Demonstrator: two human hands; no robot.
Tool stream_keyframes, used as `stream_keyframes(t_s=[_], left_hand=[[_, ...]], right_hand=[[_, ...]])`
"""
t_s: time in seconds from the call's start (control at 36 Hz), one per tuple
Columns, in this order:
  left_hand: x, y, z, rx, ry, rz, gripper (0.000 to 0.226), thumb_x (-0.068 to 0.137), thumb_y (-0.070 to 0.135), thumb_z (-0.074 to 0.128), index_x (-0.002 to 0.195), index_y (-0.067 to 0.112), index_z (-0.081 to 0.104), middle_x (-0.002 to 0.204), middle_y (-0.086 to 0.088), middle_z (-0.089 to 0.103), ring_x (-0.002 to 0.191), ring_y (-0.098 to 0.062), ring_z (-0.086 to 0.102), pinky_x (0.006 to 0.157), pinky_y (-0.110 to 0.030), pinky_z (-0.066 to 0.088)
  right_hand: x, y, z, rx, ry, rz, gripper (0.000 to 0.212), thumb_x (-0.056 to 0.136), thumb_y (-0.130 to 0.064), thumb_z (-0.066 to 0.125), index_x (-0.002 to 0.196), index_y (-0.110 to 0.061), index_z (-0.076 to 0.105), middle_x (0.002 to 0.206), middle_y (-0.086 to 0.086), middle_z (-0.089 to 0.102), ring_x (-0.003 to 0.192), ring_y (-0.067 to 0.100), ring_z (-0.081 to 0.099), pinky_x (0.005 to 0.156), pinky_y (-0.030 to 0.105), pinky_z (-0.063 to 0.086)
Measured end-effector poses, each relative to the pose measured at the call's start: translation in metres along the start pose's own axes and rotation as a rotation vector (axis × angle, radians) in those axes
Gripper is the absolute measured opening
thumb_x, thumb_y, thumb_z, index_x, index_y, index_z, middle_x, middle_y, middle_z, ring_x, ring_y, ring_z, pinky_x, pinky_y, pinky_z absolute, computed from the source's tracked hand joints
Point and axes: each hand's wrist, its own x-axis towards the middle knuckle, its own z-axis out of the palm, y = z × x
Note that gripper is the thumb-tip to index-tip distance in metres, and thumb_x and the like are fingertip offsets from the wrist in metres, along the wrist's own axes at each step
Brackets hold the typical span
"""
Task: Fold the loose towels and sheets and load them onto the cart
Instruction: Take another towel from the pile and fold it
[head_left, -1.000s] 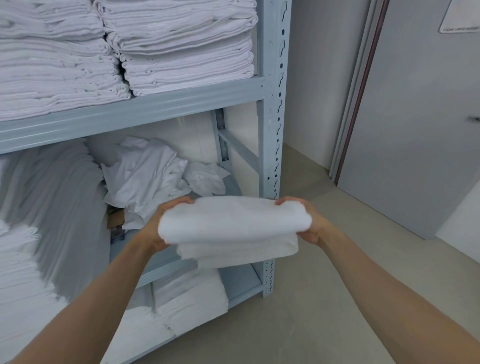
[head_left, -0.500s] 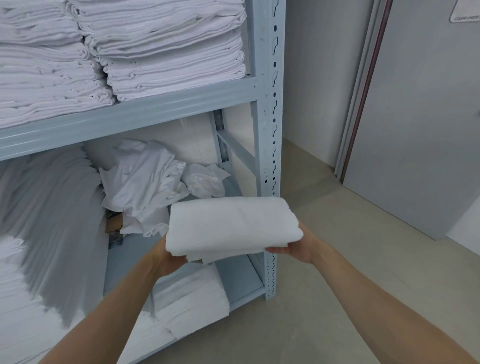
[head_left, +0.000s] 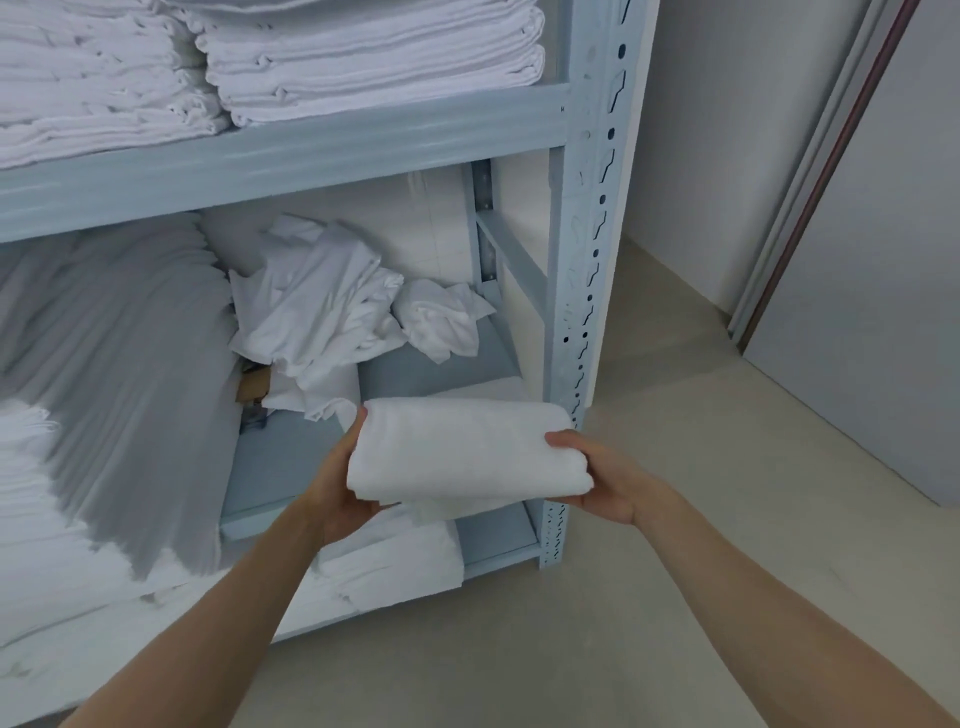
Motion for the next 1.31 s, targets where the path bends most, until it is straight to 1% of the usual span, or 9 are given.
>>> stream_keyframes(t_s=[0.11,0.19,0.36,0.61,0.69,0.86,1.0,1.08,1.31], left_hand=[[0.010,-0.009,-0.020,-0.120,-0.037,-0.045,0.076,0.077,0.080,0.060,0.130,0.026,0.065,0.116,-0.007,0.072,0.101,-0.027,0.072,0.075,-0.040,0.058],[0.022,-0.011,-0.033,-0.139,-0.114,-0.131,0.084,0.074,0.086,0.054,0.136,0.028,0.060,0.134,-0.011,0.064,0.121,-0.037,0.062,0.088,-0.055,0.052],[0.062,-0.004,-0.063,-0.204,-0.223,-0.194,0.074,0.087,0.069,0.056,0.144,0.023,0.051,0.145,-0.019,0.051,0.131,-0.049,0.047,0.090,-0.077,0.039],[0.147,0.030,-0.092,-0.301,0.000,-0.218,0.062,0.068,0.019,0.087,0.124,0.009,0.061,0.113,-0.019,0.070,0.102,-0.041,0.068,0.089,-0.057,0.051],[0.171,0.042,-0.093,-0.240,0.106,-0.199,0.070,0.056,0.017,0.087,0.120,0.012,0.060,0.105,-0.015,0.071,0.097,-0.035,0.068,0.079,-0.050,0.056],[0.206,0.059,-0.086,-0.138,0.182,-0.231,0.044,0.066,0.014,0.076,0.109,0.013,0.067,0.091,-0.010,0.076,0.078,-0.026,0.074,0.065,-0.039,0.060],[0.239,0.061,-0.075,-0.068,0.301,-0.207,0.036,0.075,0.013,0.074,0.110,0.013,0.066,0.101,-0.013,0.070,0.092,-0.034,0.066,0.083,-0.048,0.057],[0.253,0.054,-0.068,-0.048,0.393,-0.185,0.020,0.082,0.012,0.070,0.102,0.014,0.065,0.094,-0.011,0.068,0.085,-0.032,0.064,0.073,-0.042,0.057],[0.270,0.012,-0.053,0.069,0.494,-0.220,0.031,0.088,0.007,0.066,0.118,0.005,0.058,0.108,-0.016,0.065,0.084,-0.030,0.062,0.064,-0.036,0.051]], right_hand=[[0.028,0.006,0.002,0.027,0.047,0.055,0.044,0.077,-0.012,0.071,0.120,-0.008,0.062,0.116,0.011,0.072,0.095,0.027,0.072,0.077,0.035,0.058],[0.051,0.007,0.009,0.107,0.097,0.073,0.048,0.071,-0.009,0.070,0.118,-0.006,0.062,0.110,0.013,0.074,0.088,0.028,0.073,0.070,0.035,0.060],[0.108,0.002,0.016,0.290,0.137,0.059,0.056,0.072,-0.008,0.070,0.126,-0.005,0.057,0.110,0.015,0.072,0.086,0.031,0.073,0.073,0.038,0.061],[0.184,-0.038,0.030,0.309,0.171,0.067,0.042,0.075,-0.009,0.066,0.116,-0.004,0.058,0.106,0.016,0.069,0.088,0.030,0.070,0.069,0.037,0.061],[0.203,-0.054,0.030,0.262,0.194,0.072,0.044,0.078,-0.009,0.062,0.121,-0.005,0.057,0.114,0.016,0.066,0.093,0.032,0.067,0.073,0.037,0.060],[0.235,-0.086,0.021,0.032,0.310,0.089,0.033,0.084,-0.010,0.058,0.117,-0.008,0.060,0.109,0.015,0.065,0.094,0.032,0.062,0.062,0.033,0.057],[0.268,-0.101,0.005,-0.129,0.417,0.076,0.016,0.083,-0.015,0.069,0.098,-0.019,0.064,0.102,0.008,0.066,0.093,0.028,0.061,0.076,0.041,0.056],[0.282,-0.097,-0.008,-0.201,0.465,0.115,0.017,0.086,-0.022,0.071,0.101,-0.023,0.063,0.110,0.006,0.064,0.101,0.027,0.058,0.096,0.049,0.048],[0.306,-0.076,-0.036,-0.397,0.549,0.088,0.049,0.095,-0.022,0.064,0.140,-0.009,0.049,0.124,0.010,0.060,0.108,0.031,0.058,0.092,0.044,0.051]])
